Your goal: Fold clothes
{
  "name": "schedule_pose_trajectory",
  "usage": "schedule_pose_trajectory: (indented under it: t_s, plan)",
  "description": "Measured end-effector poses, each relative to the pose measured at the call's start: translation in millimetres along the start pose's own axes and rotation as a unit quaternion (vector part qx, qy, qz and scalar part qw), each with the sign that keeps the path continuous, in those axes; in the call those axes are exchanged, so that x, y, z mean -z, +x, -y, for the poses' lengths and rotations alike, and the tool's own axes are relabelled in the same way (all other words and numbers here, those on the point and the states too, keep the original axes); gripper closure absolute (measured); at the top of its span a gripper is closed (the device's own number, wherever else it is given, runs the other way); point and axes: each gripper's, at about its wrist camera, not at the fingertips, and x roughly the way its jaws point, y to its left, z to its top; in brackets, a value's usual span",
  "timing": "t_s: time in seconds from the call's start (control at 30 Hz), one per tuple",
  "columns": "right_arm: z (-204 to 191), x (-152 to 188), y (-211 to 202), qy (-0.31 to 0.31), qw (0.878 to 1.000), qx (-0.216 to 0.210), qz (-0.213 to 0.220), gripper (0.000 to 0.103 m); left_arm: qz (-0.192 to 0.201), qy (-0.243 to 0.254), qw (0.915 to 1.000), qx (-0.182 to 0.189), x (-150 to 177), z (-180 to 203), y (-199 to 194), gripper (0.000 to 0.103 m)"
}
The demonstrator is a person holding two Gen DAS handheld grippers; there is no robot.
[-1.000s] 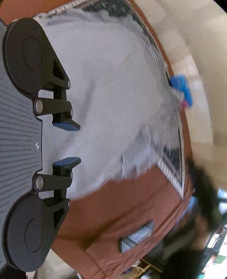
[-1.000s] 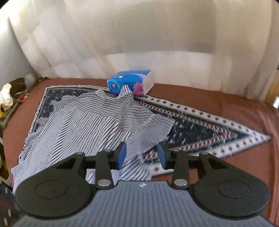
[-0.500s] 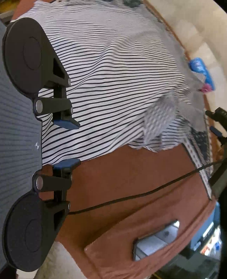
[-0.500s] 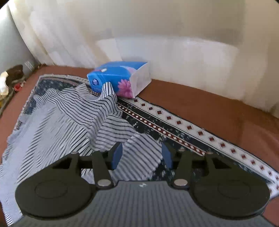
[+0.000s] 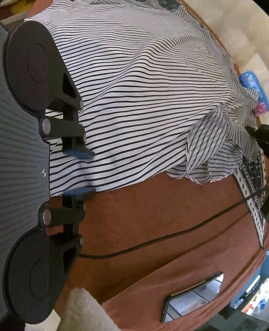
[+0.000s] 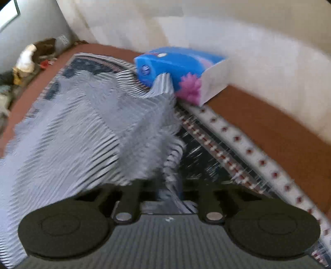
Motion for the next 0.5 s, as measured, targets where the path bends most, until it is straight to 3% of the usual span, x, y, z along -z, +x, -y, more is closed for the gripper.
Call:
schedule_pose_trajectory:
  t_s: [0.03,0.07,0.23,0.37,0.5]
  plan:
    - [3.4,1.2,-2.6,0.008,1.000,-0.008,-0.004,0.098,-0.001,0.000,1.0000,0.000,-0.1,-0.3,0.1,0.096]
    - [6.3,2.4,-6.9,0.010,1.000,-0.001,-0.001,0.098,-0.001,-0.001,1.0000,0.000,-0.3,-0.7,0.2,0.102]
    - [26.6,2.6,-31.0,0.044,0.998,0.029,0.017,0.098,0.014,-0.015,0.9995,0.023,-5.7,-7.1,-3.2,0.103]
    - [27.5,5.6,-32.8,0.036,0.998,0.059,0.002,0.098,0.008,-0.006,0.9991,0.041,-3.3,-5.6,1.3,0.103]
    - [28.2,11.9,-30.6,0.046,0.996,0.074,-0.002,0.093,0.013,0.002,0.9993,0.035,-2.2,-6.7,2.2,0.103]
